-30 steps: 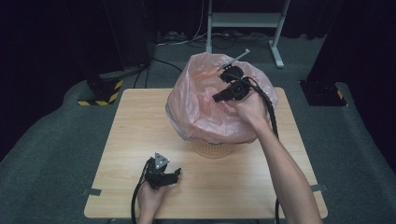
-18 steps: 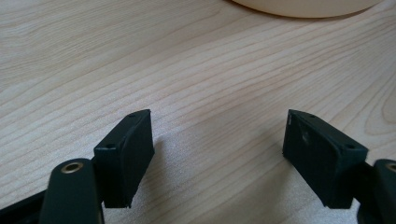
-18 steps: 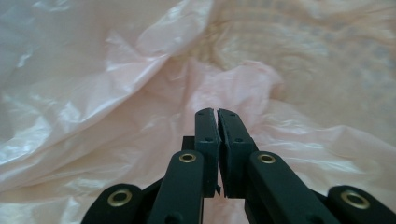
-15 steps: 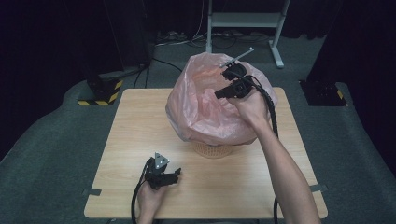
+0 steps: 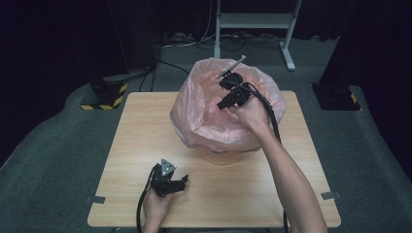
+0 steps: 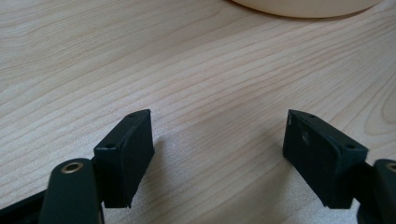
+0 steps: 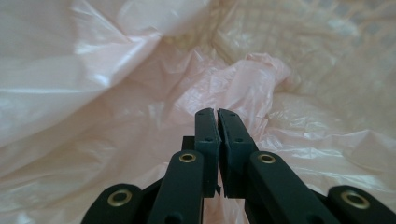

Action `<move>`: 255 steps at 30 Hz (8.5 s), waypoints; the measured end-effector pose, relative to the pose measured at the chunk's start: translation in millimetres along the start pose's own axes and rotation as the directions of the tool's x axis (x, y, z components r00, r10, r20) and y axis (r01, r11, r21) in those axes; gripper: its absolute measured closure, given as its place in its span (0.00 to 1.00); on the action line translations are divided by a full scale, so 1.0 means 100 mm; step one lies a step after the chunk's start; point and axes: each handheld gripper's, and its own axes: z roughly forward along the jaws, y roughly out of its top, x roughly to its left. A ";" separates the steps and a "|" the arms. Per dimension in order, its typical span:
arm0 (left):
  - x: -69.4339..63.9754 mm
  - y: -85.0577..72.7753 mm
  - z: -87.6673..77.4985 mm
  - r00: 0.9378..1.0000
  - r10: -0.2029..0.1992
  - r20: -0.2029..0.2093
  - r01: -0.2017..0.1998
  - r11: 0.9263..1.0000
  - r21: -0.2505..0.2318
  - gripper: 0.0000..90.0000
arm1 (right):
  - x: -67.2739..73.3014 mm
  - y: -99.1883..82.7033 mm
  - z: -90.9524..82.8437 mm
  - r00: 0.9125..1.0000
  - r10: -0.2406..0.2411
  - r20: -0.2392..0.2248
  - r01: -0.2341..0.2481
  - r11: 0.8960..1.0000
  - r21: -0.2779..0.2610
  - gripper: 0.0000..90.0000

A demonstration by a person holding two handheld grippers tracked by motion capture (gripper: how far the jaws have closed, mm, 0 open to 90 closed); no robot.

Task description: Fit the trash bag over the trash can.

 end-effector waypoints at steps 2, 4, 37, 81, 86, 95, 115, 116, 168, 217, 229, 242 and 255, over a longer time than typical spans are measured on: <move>0.00 0.00 0.00 1.000 0.000 0.000 0.000 1.000 0.000 0.27 | 0.00 0.00 -0.03 1.000 -0.004 0.003 0.004 1.000 -0.009 0.96; 0.00 0.00 0.00 1.000 -0.001 0.000 0.001 1.000 -0.001 0.27 | 0.01 0.02 -0.09 1.000 0.002 0.009 -0.001 1.000 -0.026 0.96; 0.00 0.00 0.00 1.000 0.000 0.005 0.000 1.000 0.002 0.27 | 0.02 -0.06 -0.07 1.000 0.004 0.011 -0.004 1.000 0.020 0.96; 0.00 0.00 0.00 1.000 -0.003 0.004 0.003 1.000 0.004 0.27 | 0.49 0.18 0.08 0.987 -0.123 -0.104 0.115 0.990 -0.079 1.00; -0.01 0.00 0.00 1.000 -0.004 0.002 0.004 1.000 0.003 0.27 | 0.60 0.17 0.20 0.980 -0.174 -0.096 0.178 0.983 0.033 0.99; -0.01 0.00 0.00 1.000 -0.001 0.001 0.001 1.000 0.001 0.27 | 0.35 -0.09 -0.24 0.989 -0.144 -0.038 0.140 0.986 -0.084 0.99; -0.02 0.00 0.00 1.000 0.002 0.003 -0.002 1.000 0.000 0.27 | 0.17 -0.13 -0.11 0.996 -0.091 0.005 0.091 0.996 0.007 0.99; -0.02 0.00 0.00 1.000 0.000 0.002 0.000 1.000 0.000 0.27 | 0.17 -0.14 -0.16 0.996 -0.092 0.008 0.092 0.996 -0.010 0.99; -0.01 -0.01 0.00 1.000 -0.004 0.002 0.004 1.000 0.000 0.28 | -0.46 -0.94 -0.89 0.997 0.056 0.059 -0.036 0.955 -0.295 0.97; -0.01 -0.01 0.00 1.000 -0.005 0.004 0.005 1.000 0.000 0.28 | -0.70 -1.61 -1.24 0.987 0.158 0.041 -0.116 0.856 -0.503 0.63; -0.01 -0.01 0.00 1.000 -0.005 0.004 0.005 1.000 0.001 0.28 | -0.72 -1.70 -1.23 0.980 0.182 0.076 -0.119 0.852 -0.510 0.55; -0.01 -0.01 0.00 1.000 -0.004 0.004 0.004 1.000 0.000 0.28 | -0.76 -1.85 -1.21 0.976 0.205 0.068 -0.141 0.843 -0.520 0.54; -0.01 -0.01 0.00 1.000 -0.005 0.004 0.005 1.000 0.001 0.28 | -0.70 -2.02 -1.30 0.977 0.193 0.086 -0.122 0.849 -0.514 0.54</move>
